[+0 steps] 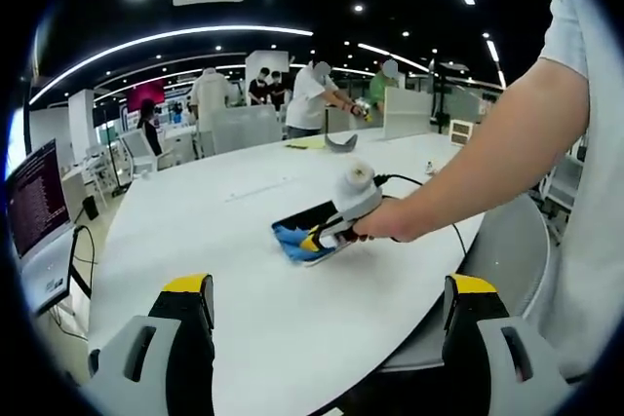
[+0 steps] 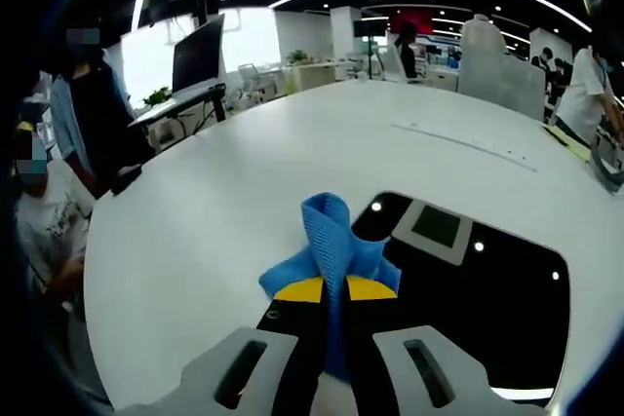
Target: Wipe the mirror surface with the cleaning cloth until all visible marks leave the cleaned area.
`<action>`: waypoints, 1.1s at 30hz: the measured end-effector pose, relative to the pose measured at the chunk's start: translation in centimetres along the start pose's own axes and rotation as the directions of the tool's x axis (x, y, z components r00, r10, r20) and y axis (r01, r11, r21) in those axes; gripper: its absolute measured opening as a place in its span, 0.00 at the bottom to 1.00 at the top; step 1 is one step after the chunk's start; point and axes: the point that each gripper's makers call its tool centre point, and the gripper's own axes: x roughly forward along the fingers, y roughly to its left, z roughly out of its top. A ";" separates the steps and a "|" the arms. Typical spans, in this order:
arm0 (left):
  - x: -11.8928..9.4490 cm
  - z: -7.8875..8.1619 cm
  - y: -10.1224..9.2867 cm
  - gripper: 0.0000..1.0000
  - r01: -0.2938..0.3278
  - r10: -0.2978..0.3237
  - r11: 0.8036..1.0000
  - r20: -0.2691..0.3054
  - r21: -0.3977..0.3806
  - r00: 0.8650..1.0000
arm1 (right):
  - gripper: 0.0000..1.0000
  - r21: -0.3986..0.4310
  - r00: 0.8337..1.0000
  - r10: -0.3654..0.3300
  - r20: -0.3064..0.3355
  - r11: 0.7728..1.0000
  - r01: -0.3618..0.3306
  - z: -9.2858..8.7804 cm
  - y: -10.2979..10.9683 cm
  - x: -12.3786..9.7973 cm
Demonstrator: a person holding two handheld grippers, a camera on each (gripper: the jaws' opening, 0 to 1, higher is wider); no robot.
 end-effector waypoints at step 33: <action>0.8 0.9 -1.6 0.99 0.008 -0.009 1.000 0.012 0.016 1.000 | 0.01 -0.008 1.000 0.022 0.009 1.000 -0.022 -0.9 1.2 -1.2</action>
